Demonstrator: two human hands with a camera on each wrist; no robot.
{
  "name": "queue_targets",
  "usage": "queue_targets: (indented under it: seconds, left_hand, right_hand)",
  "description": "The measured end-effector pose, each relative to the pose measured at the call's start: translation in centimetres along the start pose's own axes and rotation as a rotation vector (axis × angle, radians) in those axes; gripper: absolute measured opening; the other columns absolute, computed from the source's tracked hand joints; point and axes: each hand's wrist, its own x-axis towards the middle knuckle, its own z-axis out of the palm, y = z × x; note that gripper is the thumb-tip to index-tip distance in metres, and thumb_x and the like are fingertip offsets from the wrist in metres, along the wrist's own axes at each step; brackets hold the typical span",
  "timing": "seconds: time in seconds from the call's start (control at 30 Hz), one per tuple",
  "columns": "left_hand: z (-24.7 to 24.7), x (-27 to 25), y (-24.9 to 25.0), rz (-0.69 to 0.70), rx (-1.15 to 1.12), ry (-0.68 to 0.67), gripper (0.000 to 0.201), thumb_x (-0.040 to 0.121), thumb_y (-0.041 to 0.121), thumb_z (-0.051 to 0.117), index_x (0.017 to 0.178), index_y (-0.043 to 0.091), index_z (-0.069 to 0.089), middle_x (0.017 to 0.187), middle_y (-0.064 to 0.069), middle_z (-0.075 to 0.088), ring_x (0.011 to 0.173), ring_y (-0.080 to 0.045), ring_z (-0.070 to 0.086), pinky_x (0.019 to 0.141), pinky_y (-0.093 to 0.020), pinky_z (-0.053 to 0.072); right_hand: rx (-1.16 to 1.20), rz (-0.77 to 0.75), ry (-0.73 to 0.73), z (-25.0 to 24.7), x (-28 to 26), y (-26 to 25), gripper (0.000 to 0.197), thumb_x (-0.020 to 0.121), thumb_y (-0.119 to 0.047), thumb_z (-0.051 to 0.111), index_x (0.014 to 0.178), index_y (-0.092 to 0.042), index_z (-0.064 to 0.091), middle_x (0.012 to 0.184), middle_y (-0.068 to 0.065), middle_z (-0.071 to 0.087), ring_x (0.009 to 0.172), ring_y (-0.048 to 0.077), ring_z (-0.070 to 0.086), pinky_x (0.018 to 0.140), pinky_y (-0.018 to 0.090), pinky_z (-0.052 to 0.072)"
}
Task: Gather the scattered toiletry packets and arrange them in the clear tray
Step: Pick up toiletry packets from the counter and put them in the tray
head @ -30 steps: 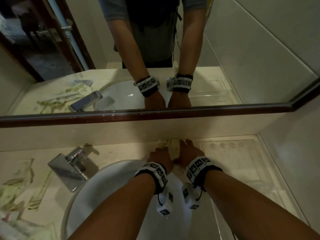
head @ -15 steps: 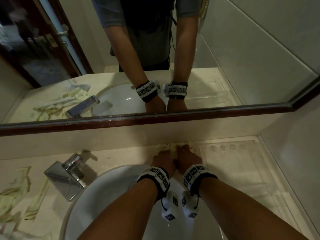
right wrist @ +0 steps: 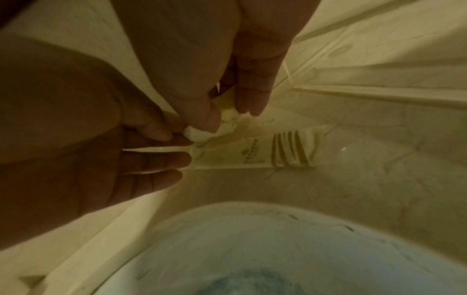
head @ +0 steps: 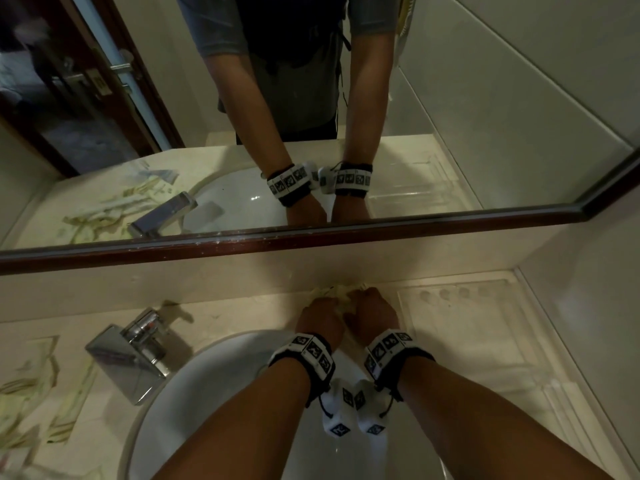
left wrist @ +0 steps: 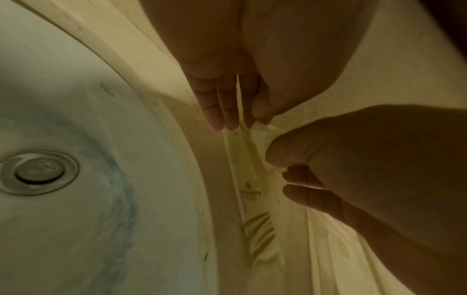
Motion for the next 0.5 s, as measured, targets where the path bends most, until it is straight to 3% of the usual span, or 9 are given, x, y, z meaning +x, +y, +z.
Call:
queue_targets:
  seconds: [0.13, 0.27, 0.37, 0.5]
  left_hand:
    - [-1.7, -0.3, 0.2, -0.117, -0.147, 0.147, 0.040, 0.101, 0.024, 0.042, 0.138, 0.018, 0.055, 0.148, -0.004, 0.048, 0.133, -0.024, 0.046, 0.109, -0.030, 0.035]
    - [-3.4, -1.0, 0.4, -0.125, -0.144, 0.233, 0.032, 0.099, 0.030, 0.047, 0.114, 0.016, 0.071, 0.122, -0.006, 0.067, 0.112, -0.027, 0.061, 0.093, -0.032, 0.048]
    - [-3.9, -1.6, -0.1, -0.140, -0.138, 0.230, 0.030, 0.095, 0.028, 0.053, 0.121, 0.020, 0.067, 0.130, -0.002, 0.063, 0.118, -0.024, 0.058, 0.099, -0.032, 0.045]
    - [-4.0, -2.3, -0.4, -0.153, -0.211, 0.239, 0.032, 0.092, 0.013, 0.053, 0.119, 0.022, 0.065, 0.131, -0.001, 0.060, 0.120, -0.023, 0.056, 0.101, -0.029, 0.043]
  right_hand:
    - [0.178, 0.008, 0.017, -0.9, -0.9, -0.2, 0.056, 0.090, -0.023, 0.059, 0.145, -0.019, 0.047, 0.141, 0.012, 0.045, 0.121, 0.031, 0.055, 0.097, 0.034, 0.047]
    - [0.208, -0.011, 0.097, -2.3, -1.6, -0.1, 0.039, 0.094, -0.023, 0.048, 0.130, -0.018, 0.063, 0.132, 0.013, 0.057, 0.115, 0.031, 0.058, 0.093, 0.033, 0.048]
    - [0.194, -0.028, 0.175, -3.3, -2.5, 0.1, 0.029, 0.098, -0.029, 0.050, 0.113, -0.015, 0.070, 0.114, 0.013, 0.065, 0.103, 0.032, 0.062, 0.082, 0.034, 0.048]
    - [0.304, -0.055, 0.284, -3.6, -3.2, 0.7, 0.028, 0.091, -0.014, 0.058, 0.116, -0.019, 0.070, 0.121, 0.010, 0.059, 0.107, 0.028, 0.061, 0.087, 0.027, 0.047]
